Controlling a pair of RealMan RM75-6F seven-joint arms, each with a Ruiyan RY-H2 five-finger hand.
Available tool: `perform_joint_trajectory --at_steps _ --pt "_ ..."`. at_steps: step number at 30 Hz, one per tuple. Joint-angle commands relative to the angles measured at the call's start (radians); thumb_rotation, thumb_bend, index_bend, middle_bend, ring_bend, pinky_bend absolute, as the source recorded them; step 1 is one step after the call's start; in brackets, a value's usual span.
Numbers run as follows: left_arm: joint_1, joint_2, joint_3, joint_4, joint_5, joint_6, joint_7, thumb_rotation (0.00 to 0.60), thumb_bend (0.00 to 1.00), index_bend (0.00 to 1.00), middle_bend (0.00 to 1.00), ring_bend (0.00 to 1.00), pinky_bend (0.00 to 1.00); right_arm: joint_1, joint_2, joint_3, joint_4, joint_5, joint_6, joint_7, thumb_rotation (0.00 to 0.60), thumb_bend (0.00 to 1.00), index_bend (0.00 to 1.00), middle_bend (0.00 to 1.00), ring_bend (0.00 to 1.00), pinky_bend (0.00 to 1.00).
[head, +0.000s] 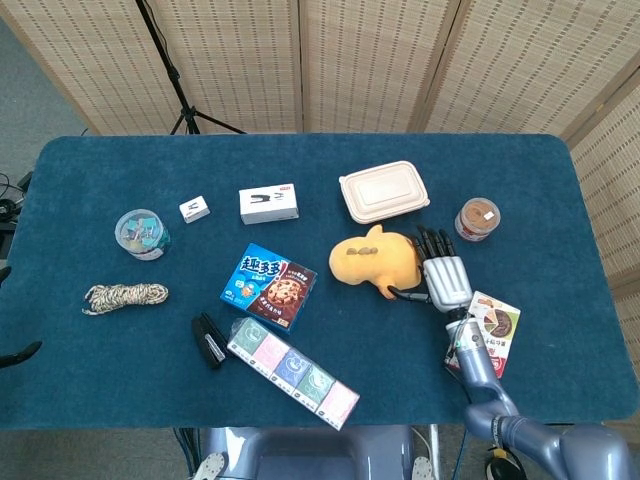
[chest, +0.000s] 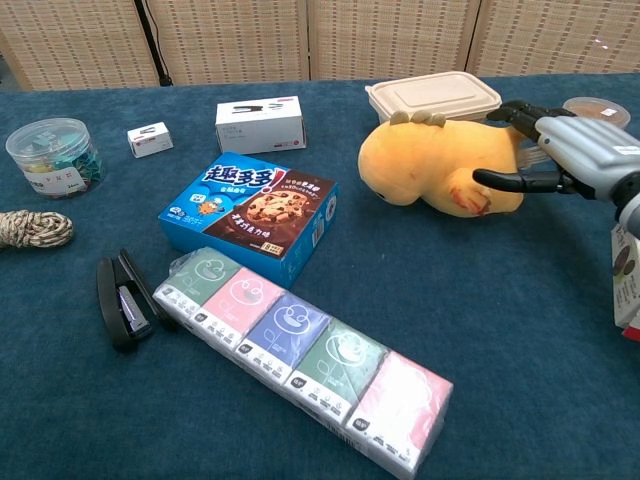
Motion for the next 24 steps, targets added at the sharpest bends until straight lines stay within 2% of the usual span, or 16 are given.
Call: perform_joint_trajectory --at_steps 1,7,13,17,24 --pt "0.000 0.000 0.000 0.000 -0.001 0.000 0.001 0.600 0.00 0.00 0.00 0.00 0.00 -0.009 0.010 0.002 -0.007 0.008 -0.009 0.015 0.047 0.00 0.00 0.00 0.00 0.00" --pt "-0.002 -0.001 -0.002 0.000 -0.005 -0.004 0.004 0.600 0.00 0.00 0.00 0.00 0.00 0.011 0.027 0.020 -0.083 -0.039 0.048 0.026 0.046 0.00 0.00 0.00 0.00 0.00" --pt "-0.005 -0.004 0.000 -0.005 -0.001 -0.007 0.018 0.600 0.00 0.00 0.00 0.00 0.00 0.070 0.014 0.037 -0.175 -0.074 0.049 -0.084 0.046 0.00 0.00 0.00 0.00 0.00" --pt "-0.003 -0.003 -0.001 -0.003 -0.003 -0.004 0.013 0.600 0.00 0.00 0.00 0.00 0.00 0.104 -0.036 0.040 -0.150 -0.063 0.013 -0.165 0.046 0.00 0.00 0.00 0.00 0.00" --pt "-0.003 0.003 -0.003 0.005 -0.008 -0.009 -0.011 0.600 0.00 0.00 0.00 0.00 0.00 0.115 -0.111 0.028 -0.062 -0.044 -0.021 -0.188 0.046 0.00 0.00 0.00 0.00 0.00"
